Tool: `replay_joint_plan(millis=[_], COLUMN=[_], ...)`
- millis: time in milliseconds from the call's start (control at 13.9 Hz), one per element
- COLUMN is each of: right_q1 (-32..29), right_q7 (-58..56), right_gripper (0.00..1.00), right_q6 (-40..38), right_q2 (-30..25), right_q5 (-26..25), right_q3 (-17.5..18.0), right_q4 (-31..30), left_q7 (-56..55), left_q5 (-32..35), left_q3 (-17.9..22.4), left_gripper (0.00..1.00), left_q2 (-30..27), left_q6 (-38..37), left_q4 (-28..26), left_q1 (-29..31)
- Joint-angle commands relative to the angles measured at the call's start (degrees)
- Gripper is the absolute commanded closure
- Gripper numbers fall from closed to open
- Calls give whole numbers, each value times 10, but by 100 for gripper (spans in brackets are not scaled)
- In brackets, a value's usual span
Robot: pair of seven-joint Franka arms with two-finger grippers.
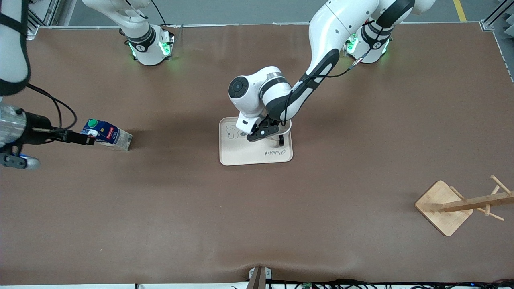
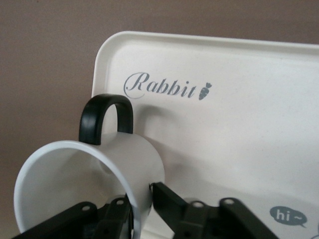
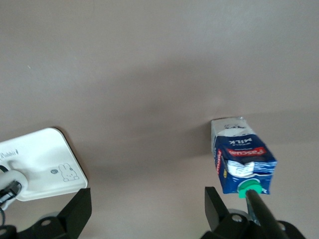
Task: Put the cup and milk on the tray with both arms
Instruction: 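Release the mug on the tray while the right gripper grasps the milk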
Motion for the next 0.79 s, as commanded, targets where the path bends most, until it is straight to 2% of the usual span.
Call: replay_joint_plan(millis=[0, 215, 359, 502, 574, 717], right_q1=[18, 24, 48, 61, 61, 63], right_q7=[9, 36, 34, 32, 30, 27], right_gripper=[0, 0, 0, 0, 0, 0], right_q6=[15, 19, 90, 210, 235, 232], right_q2=[-9, -25, -80, -146, -159, -159], right_q5=[-14, -50, -104, -141, -143, -167], right_q3=[-1, 0, 0, 1, 1, 0], right_q4=[-35, -72, -164, -289, -315, -319], left_q7=[-10, -9, -5, 16, 52, 145], left_q5=[19, 14, 12, 22, 15, 1], left_q3=[7, 7, 6, 7, 8, 0], left_gripper=[0, 0, 0, 0, 0, 0], left_q2=[-4, -25, -45, -88, -108, -149], left_q6=[-13, -26, -64, -94, -107, -162], left_q4=[32, 58, 76, 76, 76, 76], left_q1=[-9, -4, 7, 25, 37, 82])
